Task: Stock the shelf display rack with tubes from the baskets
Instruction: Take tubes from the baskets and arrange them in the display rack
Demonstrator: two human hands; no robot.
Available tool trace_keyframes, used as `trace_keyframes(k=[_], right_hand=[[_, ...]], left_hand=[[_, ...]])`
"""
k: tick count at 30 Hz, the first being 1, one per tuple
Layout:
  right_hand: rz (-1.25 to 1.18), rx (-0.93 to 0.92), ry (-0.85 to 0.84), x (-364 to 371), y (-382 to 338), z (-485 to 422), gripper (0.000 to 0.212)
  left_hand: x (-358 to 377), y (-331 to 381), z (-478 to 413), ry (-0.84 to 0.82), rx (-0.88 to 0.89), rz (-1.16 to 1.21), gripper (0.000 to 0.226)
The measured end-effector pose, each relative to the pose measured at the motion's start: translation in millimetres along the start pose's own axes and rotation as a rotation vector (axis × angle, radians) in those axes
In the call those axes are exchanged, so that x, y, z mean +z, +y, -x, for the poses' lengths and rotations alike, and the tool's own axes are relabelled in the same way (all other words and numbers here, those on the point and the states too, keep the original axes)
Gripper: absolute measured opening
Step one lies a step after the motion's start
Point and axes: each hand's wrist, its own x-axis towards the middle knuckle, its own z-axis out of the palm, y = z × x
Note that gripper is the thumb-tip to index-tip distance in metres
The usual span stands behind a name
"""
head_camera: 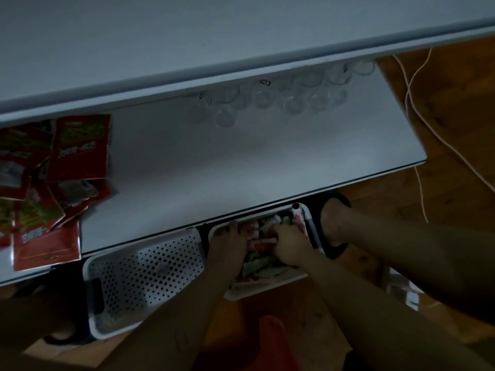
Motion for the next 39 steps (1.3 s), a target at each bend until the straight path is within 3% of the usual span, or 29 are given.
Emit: trace_keyframes(k=[3,6,11,12,14,19,24,28,32,36,39], right_hand=[[-0.01,-0.013,0.009,-8.9,-2.4,5.6,0.024],[-0.029,0.0,0.042,-22.7,-3.9,16.8,0.017],[-0.079,0.011,0.194,-43.4,-0.4,28.2,0.012],[-0.107,0.004,0.22,-47.0,-3.3,30.1,0.012],[-0.173,-0.021,0.265,-54.3,-11.5,34.5,0.008],[-0.326,-0.141,0.342,-79.1,-46.1,48.9,0.008],[-0.524,-0.316,0.485,-120.0,-98.6,79.6,0.009],[-0.595,-0.496,0.555,-161.7,-139.4,116.6,0.005],[-0.615,-0.623,0.604,-207.6,-179.1,154.4,0.022],[-0.575,-0.637,0.623,-230.2,-194.4,167.2,0.023],[-0.483,-0.556,0.511,-216.5,-178.7,165.1,0.019]], left_hand=[[11.7,-2.2,-4.7,0.003,0.005,0.105,0.055],[10.5,-15.0,-1.8,0.076,0.034,0.262,0.029],[-6.0,-19.0,10.4,0.068,0.104,0.138,0.027],[-14.0,-17.5,11.5,0.094,0.105,0.128,0.017],[-31.8,-16.3,12.3,0.153,0.058,0.122,0.022],[-96.3,-9.7,29.4,0.252,-0.016,0.252,0.033],[-177.1,-13.3,59.4,0.37,0.041,0.42,0.036],[-256.7,-18.4,86.1,0.494,0.114,0.679,0.021],[-321.5,-20.1,110.2,0.503,0.216,0.52,0.015],[-353.8,-20.0,121.9,0.576,0.235,0.504,0.015],[-351.2,-24.6,121.2,0.415,0.233,0.551,0.013]])
